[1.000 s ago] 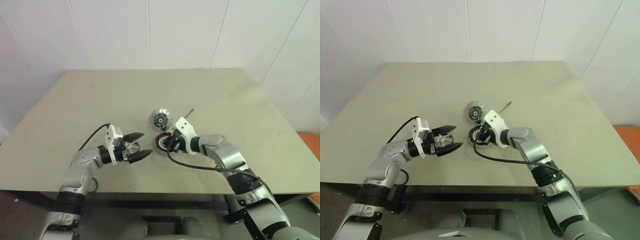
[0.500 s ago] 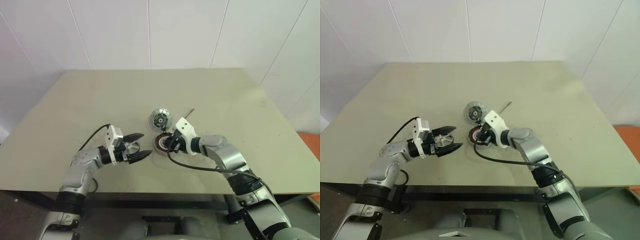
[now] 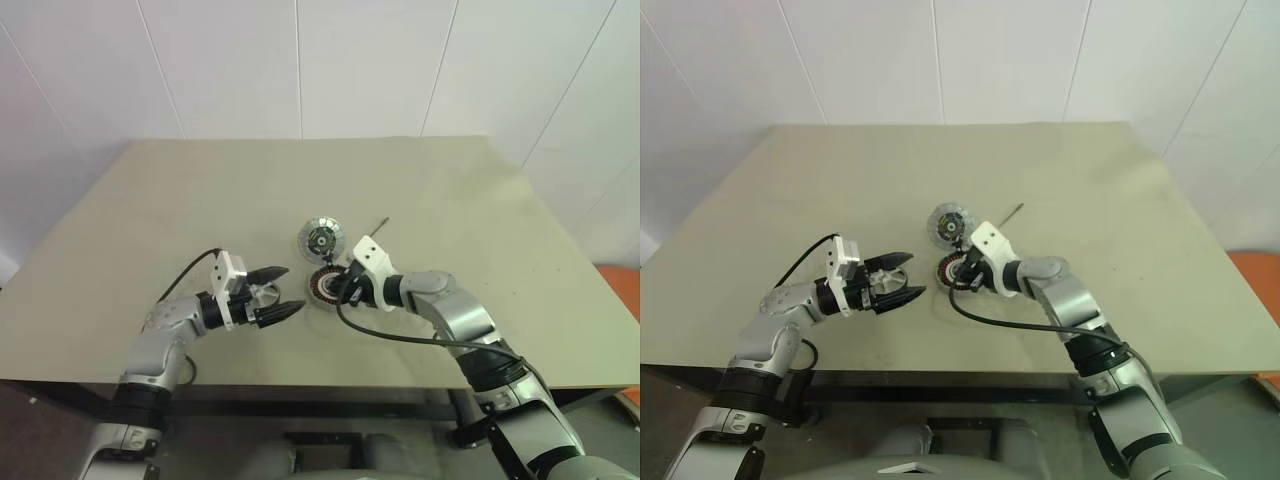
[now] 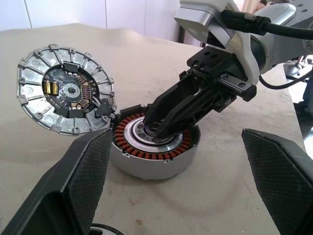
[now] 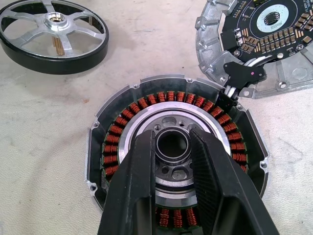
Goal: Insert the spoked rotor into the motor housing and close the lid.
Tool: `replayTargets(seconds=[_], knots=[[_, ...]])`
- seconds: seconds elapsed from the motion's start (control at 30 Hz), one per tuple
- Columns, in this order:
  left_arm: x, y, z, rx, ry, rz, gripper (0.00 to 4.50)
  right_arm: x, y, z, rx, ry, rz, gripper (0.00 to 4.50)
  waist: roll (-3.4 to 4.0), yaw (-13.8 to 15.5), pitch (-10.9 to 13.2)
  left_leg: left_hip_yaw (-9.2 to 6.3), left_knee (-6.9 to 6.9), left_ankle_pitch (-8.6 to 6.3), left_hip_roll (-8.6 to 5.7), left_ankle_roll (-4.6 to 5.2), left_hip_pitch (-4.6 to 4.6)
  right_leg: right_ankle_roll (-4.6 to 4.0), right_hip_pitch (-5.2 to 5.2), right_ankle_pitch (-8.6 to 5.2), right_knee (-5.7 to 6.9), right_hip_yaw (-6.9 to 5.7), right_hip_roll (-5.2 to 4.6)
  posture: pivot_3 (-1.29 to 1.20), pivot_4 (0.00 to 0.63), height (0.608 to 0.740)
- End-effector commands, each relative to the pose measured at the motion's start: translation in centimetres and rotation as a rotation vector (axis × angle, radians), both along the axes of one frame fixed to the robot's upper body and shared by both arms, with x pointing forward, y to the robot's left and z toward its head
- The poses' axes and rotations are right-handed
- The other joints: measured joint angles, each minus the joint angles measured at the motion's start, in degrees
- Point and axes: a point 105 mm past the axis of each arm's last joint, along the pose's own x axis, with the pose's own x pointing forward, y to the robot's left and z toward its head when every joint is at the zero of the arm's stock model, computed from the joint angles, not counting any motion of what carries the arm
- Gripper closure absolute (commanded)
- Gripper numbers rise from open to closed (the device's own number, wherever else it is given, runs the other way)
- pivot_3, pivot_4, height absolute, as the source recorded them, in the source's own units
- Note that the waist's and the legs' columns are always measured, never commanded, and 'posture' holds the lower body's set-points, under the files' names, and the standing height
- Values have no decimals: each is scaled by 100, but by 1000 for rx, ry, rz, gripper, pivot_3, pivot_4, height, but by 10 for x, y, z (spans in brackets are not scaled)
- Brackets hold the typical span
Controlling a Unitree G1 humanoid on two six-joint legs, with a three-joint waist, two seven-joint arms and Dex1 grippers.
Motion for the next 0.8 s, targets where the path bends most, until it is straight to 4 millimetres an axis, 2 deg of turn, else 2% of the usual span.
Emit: replayTargets(seconds=[0.03, 0.3, 0.8], knots=[[1, -1, 6, 4, -31, -10, 0, 6, -15, -9, -34, 10, -76, 3843, 0, -1, 0, 0, 0, 0, 0, 0, 0, 0, 0, 0, 0, 0, 0, 0, 0, 740], [1, -1, 5, 5, -29, -11, 0, 9, -16, -8, -33, 0, -86, 3843, 0, 5, 0, 0, 0, 0, 0, 0, -1, 0, 1, 0, 0, 0, -1, 0, 0, 740], [0, -4, -1, 34, -29, -22, 0, 1, -23, -12, -19, 55, -72, 3843, 0, -1, 0, 0, -1, 0, 1, 0, 1, 0, 2, -1, -2, -1, 0, 0, 0, 740]])
